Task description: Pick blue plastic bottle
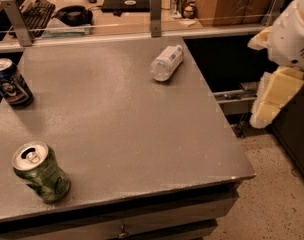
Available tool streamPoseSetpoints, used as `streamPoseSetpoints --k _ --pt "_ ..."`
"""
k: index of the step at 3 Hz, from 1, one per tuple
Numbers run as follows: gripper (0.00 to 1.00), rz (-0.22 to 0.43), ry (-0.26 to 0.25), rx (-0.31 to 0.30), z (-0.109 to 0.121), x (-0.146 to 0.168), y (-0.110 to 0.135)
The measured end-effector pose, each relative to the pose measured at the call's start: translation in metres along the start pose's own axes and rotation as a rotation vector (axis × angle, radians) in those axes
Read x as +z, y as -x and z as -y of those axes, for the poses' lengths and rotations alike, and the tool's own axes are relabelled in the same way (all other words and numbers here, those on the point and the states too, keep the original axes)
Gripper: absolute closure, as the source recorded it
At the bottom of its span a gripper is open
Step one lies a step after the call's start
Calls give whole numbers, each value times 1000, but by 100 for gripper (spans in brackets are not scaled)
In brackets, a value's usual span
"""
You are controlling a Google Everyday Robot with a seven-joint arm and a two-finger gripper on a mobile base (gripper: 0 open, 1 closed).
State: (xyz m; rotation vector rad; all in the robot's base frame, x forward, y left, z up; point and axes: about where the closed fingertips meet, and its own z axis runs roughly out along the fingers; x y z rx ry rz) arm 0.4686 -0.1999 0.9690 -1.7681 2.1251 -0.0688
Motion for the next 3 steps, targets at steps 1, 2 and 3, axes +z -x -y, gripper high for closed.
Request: streamPoseSetpoints --k 1,2,3 --pt "0 74 16 -89 40 38 32" --pt "0 127 32 -175 80 75 68" --pt "0 185 41 -235 113 102 103"
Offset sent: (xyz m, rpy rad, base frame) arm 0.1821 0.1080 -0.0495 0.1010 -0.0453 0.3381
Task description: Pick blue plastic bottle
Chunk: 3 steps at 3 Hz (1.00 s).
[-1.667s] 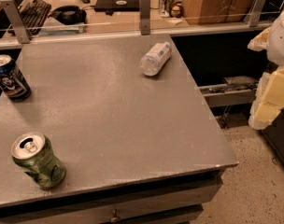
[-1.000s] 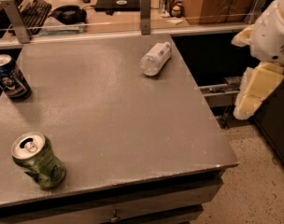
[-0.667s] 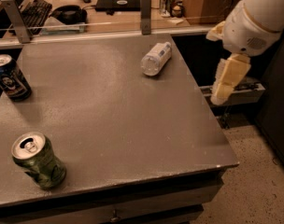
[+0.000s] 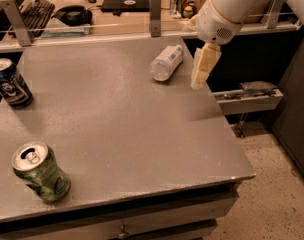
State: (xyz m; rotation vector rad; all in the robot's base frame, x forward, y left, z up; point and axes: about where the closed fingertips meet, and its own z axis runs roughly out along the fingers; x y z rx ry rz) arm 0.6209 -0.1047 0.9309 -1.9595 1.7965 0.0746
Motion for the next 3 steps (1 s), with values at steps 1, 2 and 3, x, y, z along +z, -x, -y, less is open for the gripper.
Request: streamPoseSetpoints --k 1,2,3 --pt "0 -7 1 4 2 2 -1" --pt "0 2 -39 -98 36 21 8" --pt "0 3 -52 -198 68 50 9"
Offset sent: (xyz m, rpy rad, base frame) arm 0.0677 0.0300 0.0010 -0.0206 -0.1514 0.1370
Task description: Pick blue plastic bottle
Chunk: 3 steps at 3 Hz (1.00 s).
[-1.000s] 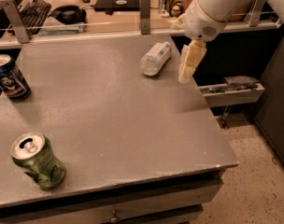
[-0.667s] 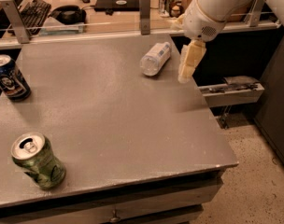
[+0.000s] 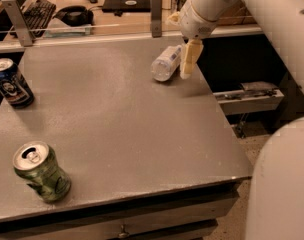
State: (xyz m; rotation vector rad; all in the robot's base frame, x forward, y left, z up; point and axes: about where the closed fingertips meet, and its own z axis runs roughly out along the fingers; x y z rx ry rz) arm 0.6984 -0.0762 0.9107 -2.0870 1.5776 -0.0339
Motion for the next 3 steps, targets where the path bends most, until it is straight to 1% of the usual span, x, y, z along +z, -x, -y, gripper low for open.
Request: streamPoseSetpoints --k 1,2,3 --pt "0 4 33 -118 14 30 -11" --pt "0 14 72 -198 18 49 -16" --pt "15 24 118 -259 18 63 -13"
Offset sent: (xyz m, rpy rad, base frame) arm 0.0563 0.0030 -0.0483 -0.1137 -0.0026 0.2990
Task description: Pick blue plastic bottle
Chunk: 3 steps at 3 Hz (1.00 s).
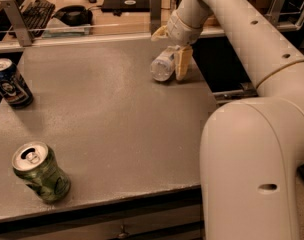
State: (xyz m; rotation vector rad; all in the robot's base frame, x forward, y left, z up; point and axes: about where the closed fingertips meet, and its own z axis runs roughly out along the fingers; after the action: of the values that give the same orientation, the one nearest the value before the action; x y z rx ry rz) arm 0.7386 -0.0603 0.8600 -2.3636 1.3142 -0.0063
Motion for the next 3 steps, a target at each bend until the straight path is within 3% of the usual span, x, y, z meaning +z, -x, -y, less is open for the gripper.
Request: streamPoseSetpoints --k 2,3 --pt "62 19 51 -72 3 13 10" --pt "85 33 10 -97 11 -6 26"
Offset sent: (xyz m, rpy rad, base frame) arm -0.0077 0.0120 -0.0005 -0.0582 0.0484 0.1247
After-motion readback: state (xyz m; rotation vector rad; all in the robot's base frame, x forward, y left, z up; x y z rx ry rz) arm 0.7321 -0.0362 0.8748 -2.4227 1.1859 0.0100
